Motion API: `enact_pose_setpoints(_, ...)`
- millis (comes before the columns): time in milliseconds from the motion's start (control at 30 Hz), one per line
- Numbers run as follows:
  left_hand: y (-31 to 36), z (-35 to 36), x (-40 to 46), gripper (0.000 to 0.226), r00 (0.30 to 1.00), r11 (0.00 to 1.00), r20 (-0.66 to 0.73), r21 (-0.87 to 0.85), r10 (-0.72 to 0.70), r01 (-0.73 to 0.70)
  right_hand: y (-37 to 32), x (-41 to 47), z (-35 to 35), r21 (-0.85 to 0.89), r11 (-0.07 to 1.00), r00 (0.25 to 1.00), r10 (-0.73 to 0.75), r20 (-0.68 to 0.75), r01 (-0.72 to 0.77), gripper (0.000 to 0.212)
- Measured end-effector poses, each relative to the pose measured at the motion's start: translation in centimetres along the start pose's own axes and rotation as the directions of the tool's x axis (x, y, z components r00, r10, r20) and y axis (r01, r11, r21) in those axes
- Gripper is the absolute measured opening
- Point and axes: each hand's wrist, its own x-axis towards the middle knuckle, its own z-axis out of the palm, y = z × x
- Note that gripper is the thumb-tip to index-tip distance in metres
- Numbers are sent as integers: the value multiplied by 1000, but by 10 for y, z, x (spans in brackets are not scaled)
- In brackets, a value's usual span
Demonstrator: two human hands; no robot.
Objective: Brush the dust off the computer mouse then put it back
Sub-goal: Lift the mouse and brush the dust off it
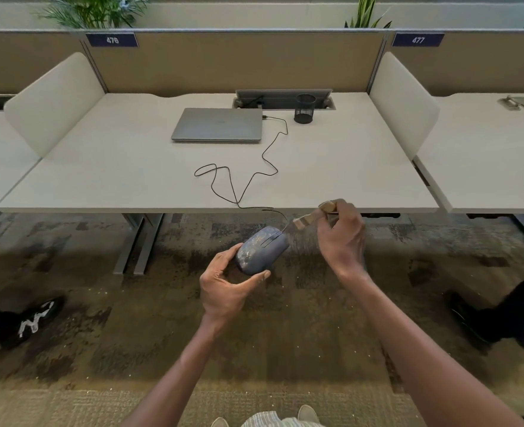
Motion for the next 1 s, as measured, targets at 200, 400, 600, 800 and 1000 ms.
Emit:
enact_pose_setpoints(200, 4, 4, 6, 76, 999, 1000, 31, 11, 11, -12, -26, 7, -22, 24, 968, 966, -245, -86, 248, 12)
enact_pose_setpoints(400, 0, 10, 13, 79, 998, 1000, 65, -4, -6, 6, -61, 0, -45, 115, 920, 919, -386, 80, 376, 13)
enact_pose_setpoints(600, 1, 15, 16, 76, 996, 1000, 85, 29, 9, -11, -87, -7, -50, 206, 887, 806, -461, 371, 412, 13)
enact_pose_setpoints(800, -1, 16, 19, 73, 994, 998, 108, 55, 14, -20, -96, -11, -30, 167, 876, 737, -474, 482, 453, 14)
enact_pose_setpoints(1000, 2, 13, 19, 68, 991, 995, 115, 61, 71, -78, -99, -3, -17, 145, 871, 730, -475, 492, 469, 16)
